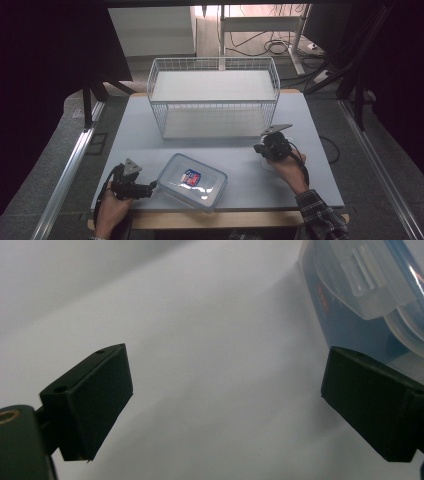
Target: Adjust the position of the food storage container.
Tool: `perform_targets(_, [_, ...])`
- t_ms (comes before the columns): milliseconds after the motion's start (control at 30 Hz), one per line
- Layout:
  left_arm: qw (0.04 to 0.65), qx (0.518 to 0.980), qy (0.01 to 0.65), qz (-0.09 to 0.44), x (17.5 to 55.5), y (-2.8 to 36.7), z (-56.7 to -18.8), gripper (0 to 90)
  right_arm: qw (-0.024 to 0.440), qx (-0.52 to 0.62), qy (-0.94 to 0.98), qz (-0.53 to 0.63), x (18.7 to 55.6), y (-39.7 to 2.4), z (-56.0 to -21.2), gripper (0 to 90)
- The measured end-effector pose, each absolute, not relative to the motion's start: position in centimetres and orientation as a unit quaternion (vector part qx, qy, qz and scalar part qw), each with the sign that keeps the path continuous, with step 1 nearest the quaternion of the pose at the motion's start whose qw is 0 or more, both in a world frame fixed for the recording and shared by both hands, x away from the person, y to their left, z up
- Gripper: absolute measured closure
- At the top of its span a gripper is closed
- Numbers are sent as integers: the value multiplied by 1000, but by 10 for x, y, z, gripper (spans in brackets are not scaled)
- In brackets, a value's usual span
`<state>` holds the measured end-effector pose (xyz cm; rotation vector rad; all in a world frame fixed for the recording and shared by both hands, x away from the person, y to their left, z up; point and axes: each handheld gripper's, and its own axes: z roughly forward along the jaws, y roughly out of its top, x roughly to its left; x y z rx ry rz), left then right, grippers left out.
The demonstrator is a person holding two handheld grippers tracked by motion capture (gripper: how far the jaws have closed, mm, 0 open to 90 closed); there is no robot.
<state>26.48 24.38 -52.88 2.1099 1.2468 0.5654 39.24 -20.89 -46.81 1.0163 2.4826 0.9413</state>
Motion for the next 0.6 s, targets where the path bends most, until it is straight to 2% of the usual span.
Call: perform_targets(600, [311,797,475,204,265,244,-528,71,174,420,828,329,390,-276,-467,892])
